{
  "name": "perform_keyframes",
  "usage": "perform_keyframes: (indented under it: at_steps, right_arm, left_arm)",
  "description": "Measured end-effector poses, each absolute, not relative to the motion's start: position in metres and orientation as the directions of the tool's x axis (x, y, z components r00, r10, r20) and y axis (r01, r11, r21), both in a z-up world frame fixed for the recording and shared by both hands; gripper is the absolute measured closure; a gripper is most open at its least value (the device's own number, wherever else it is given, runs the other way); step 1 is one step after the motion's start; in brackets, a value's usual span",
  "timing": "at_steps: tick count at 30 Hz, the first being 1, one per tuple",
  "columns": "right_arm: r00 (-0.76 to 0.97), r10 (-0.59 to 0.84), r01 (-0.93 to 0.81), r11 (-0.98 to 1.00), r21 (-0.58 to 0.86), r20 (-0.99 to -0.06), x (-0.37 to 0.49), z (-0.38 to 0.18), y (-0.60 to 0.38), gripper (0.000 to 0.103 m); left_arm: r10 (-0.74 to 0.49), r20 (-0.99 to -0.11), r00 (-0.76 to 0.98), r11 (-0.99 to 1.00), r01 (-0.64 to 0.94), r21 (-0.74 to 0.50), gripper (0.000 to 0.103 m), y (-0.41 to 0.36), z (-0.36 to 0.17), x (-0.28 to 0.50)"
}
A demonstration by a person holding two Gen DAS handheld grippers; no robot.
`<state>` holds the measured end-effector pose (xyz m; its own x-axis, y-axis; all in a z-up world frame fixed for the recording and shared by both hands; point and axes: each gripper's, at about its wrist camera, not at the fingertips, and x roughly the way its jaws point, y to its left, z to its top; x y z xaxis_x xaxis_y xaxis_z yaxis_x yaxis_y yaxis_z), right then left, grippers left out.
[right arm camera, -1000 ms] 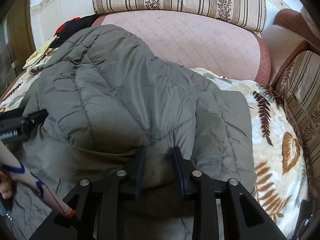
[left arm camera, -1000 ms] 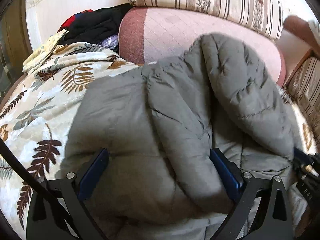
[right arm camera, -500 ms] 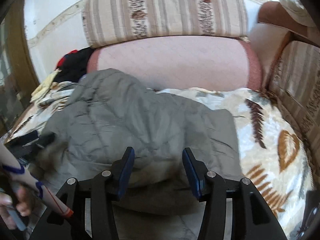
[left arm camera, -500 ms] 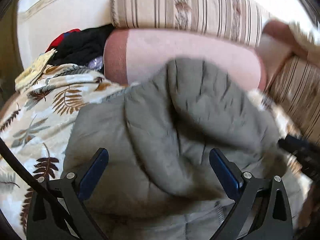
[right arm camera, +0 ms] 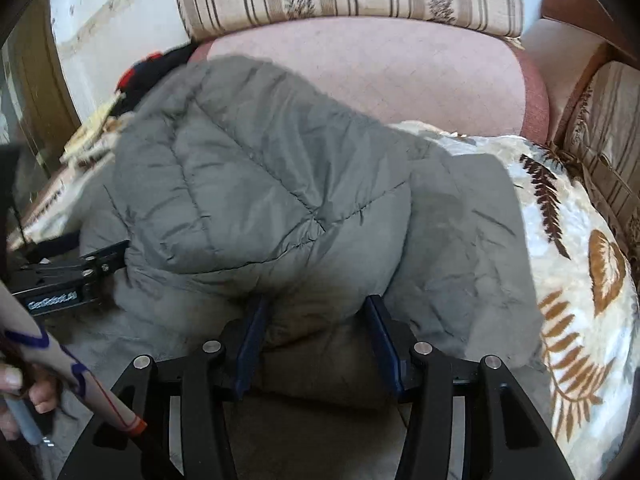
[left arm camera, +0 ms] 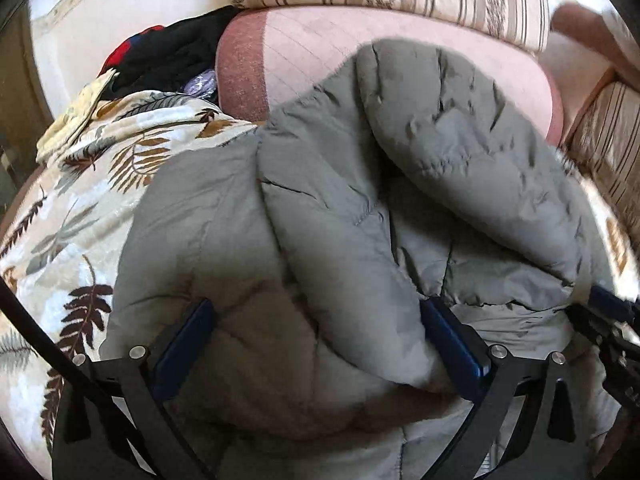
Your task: Fold large clothes
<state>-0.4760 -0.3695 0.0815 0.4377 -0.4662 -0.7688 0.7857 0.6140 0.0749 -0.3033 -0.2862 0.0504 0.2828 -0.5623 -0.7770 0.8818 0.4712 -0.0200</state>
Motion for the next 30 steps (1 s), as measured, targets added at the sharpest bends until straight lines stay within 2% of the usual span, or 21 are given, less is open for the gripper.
perform_keyframes:
  at_steps: [5, 9, 14, 23, 27, 30]
  right_arm:
    - [0.463, -0.469, 0.795, 0.595, 0.118, -0.752, -0.513, 0.098, -0.348, 0.049]
    - [0.456, -0.45, 0.796, 0.592, 0.126, -0.768, -0.553, 0.099, -0.33, 0.049]
    - [0.478, -0.395, 0.777, 0.607, 0.168, -0.785, -0.609, 0.092, -0.306, 0.049]
    - [0.468, -0.407, 0.765, 0.632, 0.128, -0.785, -0.655, 0.071, -0.239, 0.049]
    - [0.471, -0.39, 0.766, 0.626, 0.147, -0.791, -0.674, 0.053, -0.222, 0.049]
    - [0.465, -0.417, 0.758, 0.643, 0.109, -0.781, -0.681, 0.05, -0.209, 0.049]
  left_arm:
    - [-0.609, -0.74, 0.285, 0.479, 0.876, -0.056, 0.0, -0.265, 0.075, -0.309]
    - [-0.598, -0.746, 0.292, 0.48, 0.876, -0.042, 0.0, -0.246, 0.08, -0.325]
    - [-0.584, -0.782, 0.218, 0.454, 0.886, -0.093, 0.0, -0.213, 0.064, -0.358]
    - [-0.546, -0.803, 0.239, 0.524, 0.845, -0.104, 0.0, -0.119, 0.035, -0.426]
    - [-0.532, -0.782, 0.324, 0.535, 0.845, -0.014, 0.0, -0.095, 0.028, -0.449]
    - [-0.525, -0.799, 0.293, 0.559, 0.826, -0.065, 0.0, -0.087, 0.018, -0.45]
